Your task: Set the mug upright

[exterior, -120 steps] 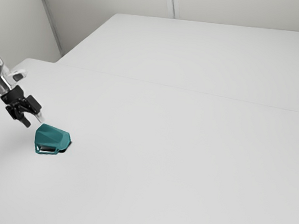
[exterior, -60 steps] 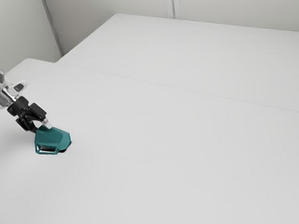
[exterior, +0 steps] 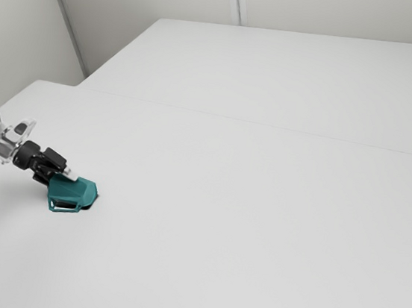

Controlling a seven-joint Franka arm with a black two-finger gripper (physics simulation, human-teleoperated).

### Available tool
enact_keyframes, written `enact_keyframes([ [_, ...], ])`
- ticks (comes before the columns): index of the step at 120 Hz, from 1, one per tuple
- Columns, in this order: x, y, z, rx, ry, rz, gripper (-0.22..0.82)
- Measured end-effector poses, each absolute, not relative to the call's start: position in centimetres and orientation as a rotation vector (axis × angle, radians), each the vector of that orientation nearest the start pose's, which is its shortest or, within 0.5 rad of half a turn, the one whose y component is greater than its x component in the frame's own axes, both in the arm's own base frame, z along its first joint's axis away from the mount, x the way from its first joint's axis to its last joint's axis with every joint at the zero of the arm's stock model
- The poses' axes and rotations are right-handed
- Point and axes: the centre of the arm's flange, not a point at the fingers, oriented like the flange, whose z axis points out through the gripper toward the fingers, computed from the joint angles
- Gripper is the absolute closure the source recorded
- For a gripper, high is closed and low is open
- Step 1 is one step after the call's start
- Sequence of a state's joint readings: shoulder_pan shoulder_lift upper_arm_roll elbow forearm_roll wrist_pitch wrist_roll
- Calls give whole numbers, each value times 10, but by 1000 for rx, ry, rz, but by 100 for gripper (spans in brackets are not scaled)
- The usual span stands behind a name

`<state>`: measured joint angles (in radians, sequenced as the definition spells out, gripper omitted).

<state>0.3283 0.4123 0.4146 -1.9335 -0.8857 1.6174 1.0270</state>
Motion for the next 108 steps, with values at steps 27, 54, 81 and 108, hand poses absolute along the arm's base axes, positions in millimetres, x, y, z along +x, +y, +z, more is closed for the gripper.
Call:
enact_keyframes([
  [27, 469, 309, 285, 2206, 76, 187, 48],
  [54, 475, 301, 292, 2167, 38, 229, 68],
  [81, 478, 299, 296, 2154, 2, 258, 76],
  [108, 481, 298, 318, 2166, -50, 298, 78],
])
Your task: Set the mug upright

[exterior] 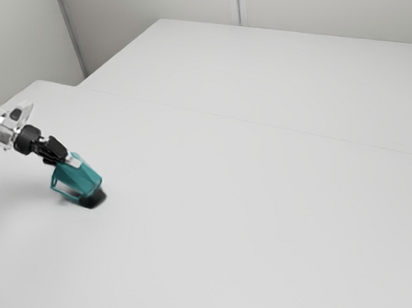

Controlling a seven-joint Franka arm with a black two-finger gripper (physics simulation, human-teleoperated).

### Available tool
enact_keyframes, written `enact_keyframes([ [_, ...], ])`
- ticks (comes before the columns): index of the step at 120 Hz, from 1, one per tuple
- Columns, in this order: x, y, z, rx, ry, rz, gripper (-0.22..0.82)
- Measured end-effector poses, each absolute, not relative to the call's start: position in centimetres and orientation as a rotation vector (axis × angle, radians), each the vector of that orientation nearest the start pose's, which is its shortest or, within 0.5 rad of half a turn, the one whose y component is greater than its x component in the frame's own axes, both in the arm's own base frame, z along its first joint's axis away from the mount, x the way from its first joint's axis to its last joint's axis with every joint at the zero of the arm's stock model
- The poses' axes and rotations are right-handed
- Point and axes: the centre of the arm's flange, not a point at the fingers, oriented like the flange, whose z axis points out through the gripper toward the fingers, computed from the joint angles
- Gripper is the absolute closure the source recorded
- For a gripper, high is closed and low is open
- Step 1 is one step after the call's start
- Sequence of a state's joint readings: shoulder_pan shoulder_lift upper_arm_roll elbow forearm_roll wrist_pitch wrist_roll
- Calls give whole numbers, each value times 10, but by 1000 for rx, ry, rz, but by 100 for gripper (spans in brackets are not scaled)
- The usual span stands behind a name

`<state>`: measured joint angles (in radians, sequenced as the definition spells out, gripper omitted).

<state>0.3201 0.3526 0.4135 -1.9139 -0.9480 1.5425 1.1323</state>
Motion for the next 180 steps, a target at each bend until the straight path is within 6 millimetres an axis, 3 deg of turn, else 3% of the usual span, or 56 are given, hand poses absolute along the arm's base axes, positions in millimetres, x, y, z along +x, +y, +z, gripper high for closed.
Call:
enact_keyframes([
  [15, 488, 291, 345, 2204, -135, 298, 78],
  [28, 498, 279, 355, 2266, -218, 247, 78],
  [52, 534, 233, 375, 2453, -438, 156, 79],
  [68, 552, 209, 376, 2575, -559, 99, 79],
  [108, 604, 101, 380, 2758, -888, 78, 79],
  [139, 630, 41, 372, 2899, -1048, 143, 79],
  [157, 641, 19, 370, 2961, -1082, 245, 79],
  [180, 650, 11, 363, 3020, -1039, 331, 79],
])
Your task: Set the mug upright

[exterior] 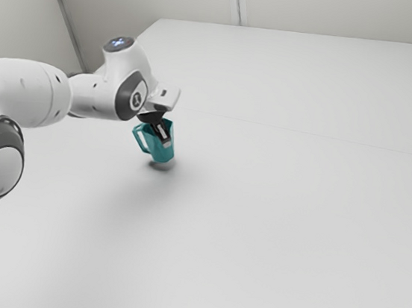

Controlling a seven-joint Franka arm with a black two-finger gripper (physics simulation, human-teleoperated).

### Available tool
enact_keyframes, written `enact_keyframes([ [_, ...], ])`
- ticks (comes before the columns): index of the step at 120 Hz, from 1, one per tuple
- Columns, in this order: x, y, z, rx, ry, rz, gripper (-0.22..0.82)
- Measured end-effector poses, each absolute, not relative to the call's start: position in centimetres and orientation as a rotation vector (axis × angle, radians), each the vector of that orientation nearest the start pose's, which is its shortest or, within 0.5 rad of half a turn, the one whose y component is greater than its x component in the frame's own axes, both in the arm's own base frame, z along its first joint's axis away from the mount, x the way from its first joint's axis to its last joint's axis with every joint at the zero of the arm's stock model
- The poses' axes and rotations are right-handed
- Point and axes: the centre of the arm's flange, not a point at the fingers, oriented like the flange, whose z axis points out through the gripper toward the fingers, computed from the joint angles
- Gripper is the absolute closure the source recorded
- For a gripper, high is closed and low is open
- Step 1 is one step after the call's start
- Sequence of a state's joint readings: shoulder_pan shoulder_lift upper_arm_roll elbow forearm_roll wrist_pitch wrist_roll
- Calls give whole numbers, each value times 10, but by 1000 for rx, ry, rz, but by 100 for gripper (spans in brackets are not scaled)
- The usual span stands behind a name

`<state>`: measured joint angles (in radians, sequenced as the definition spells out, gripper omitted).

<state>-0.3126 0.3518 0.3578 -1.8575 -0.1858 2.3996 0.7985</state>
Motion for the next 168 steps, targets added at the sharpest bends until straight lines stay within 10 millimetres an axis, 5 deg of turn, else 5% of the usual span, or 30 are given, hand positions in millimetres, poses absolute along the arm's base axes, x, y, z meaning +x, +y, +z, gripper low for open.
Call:
enact_keyframes([
  [52, 659, 9, 336, -2972, 799, -366, 79],
  [74, 660, 7, 337, -2971, 790, -373, 38],
  [92, 660, 7, 348, -2969, 789, -394, 19],
  [120, 649, 7, 408, -2972, 806, -484, 6],
  [131, 636, 15, 446, -2980, 810, -495, 4],
  [168, 593, 44, 546, -2991, 770, -265, 1],
])
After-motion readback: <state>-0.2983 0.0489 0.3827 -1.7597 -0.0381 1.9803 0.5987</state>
